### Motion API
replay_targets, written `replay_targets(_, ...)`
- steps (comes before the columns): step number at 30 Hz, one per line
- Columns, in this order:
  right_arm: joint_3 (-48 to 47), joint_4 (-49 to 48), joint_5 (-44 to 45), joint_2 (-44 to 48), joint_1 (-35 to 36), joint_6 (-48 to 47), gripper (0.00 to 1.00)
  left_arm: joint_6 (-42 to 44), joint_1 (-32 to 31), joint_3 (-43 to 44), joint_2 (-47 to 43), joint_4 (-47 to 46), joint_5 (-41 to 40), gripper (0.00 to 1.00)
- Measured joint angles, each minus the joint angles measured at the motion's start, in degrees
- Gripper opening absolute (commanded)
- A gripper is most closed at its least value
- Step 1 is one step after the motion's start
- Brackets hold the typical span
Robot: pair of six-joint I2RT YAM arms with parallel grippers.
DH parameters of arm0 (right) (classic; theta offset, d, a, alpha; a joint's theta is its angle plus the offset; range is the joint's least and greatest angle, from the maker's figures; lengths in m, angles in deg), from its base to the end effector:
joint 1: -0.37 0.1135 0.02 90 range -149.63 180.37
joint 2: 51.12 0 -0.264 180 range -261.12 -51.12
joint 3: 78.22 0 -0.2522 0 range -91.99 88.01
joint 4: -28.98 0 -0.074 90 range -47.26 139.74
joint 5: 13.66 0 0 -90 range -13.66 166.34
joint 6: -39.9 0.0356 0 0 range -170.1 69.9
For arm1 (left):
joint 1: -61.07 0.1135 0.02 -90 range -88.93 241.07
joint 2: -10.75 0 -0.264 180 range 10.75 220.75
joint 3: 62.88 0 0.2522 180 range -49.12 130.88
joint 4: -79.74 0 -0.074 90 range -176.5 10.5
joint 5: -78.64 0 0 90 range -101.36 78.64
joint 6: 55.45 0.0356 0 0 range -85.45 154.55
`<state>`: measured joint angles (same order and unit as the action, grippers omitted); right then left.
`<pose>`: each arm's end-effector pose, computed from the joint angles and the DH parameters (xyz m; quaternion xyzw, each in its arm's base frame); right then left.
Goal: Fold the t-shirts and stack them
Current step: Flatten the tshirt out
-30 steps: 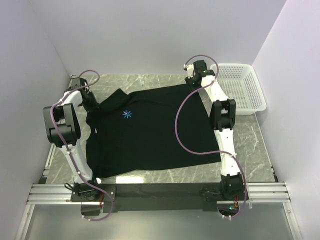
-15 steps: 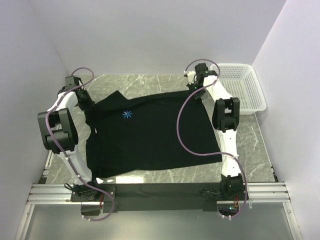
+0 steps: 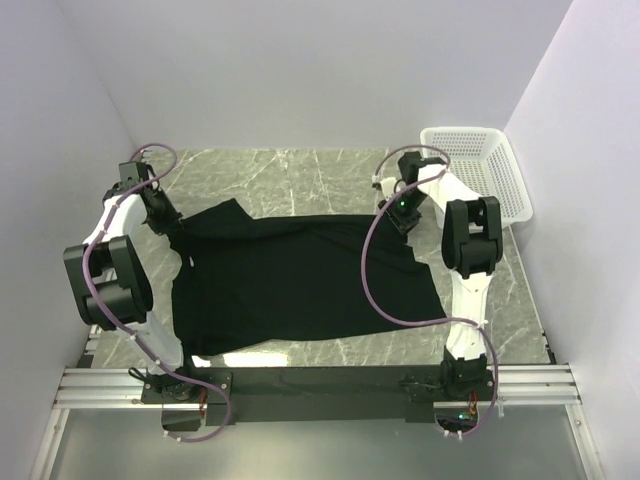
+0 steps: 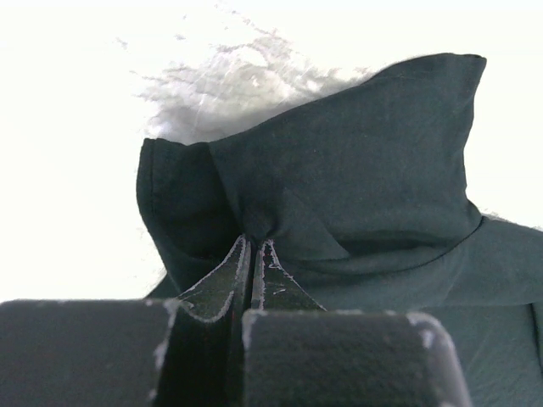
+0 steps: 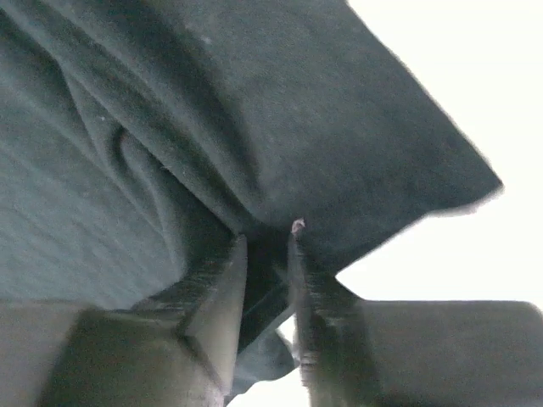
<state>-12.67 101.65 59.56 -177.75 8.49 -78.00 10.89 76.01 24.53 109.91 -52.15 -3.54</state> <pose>0.4279 0.0714 0.1645 -0.3118 0.9378 0.1360 0.0688 0.3528 0.0891 0.2283 -0.3017 0.9151 -0.0854 0.2536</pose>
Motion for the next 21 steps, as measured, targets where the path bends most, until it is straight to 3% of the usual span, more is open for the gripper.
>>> replay_targets(2, -2.54, 0.92, -0.98, 0.04, -0.68, -0.28, 0.56, 0.0, 0.24, -0.2, -0.59, 0.44, -0.15, 0.01)
replay_targets(5, -10.62, 1.79, -1.55, -0.37, -2.05, -0.85, 0.61, 0.0, 0.5, -0.2, -0.76, 0.46, -0.17, 0.0)
replay_targets(11, -24.13, 2.08, -1.73, -0.9, -3.56, -4.13, 0.64, 0.07, 0.57, -0.2, -0.76, 0.59, -0.15, 0.0)
replay_targets(21, -20.39, 5.6, -1.57, -8.02, -2.4, -13.31, 0.66, 0.04, 0.61, -0.2, -0.76, 0.15, 0.48, 0.01)
